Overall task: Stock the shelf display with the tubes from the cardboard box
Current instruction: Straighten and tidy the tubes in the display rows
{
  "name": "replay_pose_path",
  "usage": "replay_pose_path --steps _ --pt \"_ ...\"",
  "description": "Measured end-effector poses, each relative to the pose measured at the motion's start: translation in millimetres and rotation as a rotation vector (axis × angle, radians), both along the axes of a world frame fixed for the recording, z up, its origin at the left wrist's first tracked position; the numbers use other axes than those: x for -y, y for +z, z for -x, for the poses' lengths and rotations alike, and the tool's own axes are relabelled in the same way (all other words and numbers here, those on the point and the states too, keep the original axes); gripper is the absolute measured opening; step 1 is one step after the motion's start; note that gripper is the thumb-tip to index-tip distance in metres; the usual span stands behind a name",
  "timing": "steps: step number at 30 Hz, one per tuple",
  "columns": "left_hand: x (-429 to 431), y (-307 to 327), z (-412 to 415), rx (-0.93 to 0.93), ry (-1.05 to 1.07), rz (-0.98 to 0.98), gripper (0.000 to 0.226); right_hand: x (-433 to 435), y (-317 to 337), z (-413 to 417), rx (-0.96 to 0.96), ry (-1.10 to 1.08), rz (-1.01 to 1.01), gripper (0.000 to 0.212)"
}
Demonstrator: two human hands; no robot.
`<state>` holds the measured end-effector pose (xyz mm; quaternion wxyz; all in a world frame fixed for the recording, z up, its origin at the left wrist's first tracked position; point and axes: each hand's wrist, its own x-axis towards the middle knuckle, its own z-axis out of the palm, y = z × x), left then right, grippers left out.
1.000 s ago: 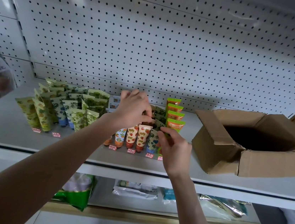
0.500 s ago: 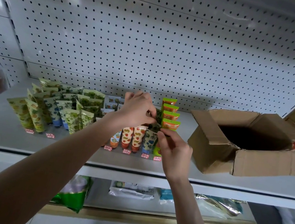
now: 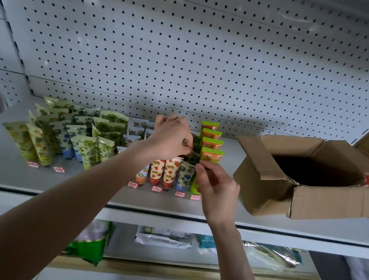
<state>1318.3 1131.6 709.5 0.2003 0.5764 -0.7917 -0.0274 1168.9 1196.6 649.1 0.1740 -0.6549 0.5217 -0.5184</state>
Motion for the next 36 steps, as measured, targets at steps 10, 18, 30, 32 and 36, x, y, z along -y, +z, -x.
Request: replay_pose_path --steps 10,18,30,32,36 --pt "0.0 2.9 -7.0 -0.007 0.000 -0.029 0.021 0.0 -0.5 -0.5 0.003 -0.006 0.007 0.017" --pt "-3.5 3.7 -19.1 0.036 0.014 -0.051 0.017 -3.2 1.7 -4.6 0.006 0.016 -0.012 0.019" --pt "-2.0 4.1 -20.8 0.154 0.014 0.009 0.014 -1.7 2.9 -7.2 0.009 0.024 -0.005 0.018" --pt "-1.3 3.5 -21.3 0.159 0.020 0.004 0.015 -1.4 2.7 -7.6 0.013 0.025 -0.012 0.018" --pt "0.2 1.9 -21.7 0.119 0.033 -0.018 0.017 -1.6 2.7 -7.1 0.028 0.028 -0.028 0.018"
